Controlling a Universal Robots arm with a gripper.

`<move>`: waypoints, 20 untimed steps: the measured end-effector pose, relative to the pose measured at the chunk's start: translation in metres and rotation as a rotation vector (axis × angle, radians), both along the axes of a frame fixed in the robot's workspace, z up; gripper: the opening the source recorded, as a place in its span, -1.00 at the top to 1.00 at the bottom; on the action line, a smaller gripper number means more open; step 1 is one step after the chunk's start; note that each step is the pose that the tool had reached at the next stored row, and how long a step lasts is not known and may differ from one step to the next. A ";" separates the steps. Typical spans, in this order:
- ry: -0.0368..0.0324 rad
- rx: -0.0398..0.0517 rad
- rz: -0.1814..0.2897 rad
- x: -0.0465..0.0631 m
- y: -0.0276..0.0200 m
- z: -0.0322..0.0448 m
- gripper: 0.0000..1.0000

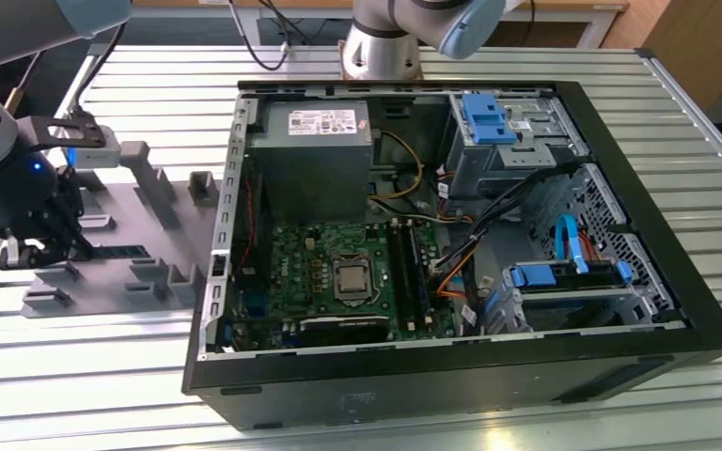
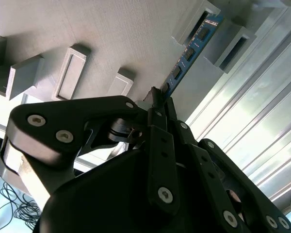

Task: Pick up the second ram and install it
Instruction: 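Pick up the second ram and move it above second insertion slot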

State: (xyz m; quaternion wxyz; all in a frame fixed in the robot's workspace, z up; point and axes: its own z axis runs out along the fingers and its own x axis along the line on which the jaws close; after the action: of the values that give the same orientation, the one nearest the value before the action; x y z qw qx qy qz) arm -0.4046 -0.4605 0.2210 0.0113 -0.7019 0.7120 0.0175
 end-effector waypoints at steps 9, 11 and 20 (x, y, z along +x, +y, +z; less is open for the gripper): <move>0.0001 -0.0001 0.000 0.000 0.0002 0.0048 0.72; 0.0002 -0.0001 0.000 0.000 0.0003 0.0062 0.72; 0.0001 0.0000 0.000 0.000 0.0006 0.0098 0.72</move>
State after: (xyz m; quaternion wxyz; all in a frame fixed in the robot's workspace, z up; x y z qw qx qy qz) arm -0.4046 -0.4599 0.2307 0.0113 -0.7019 0.7120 0.0175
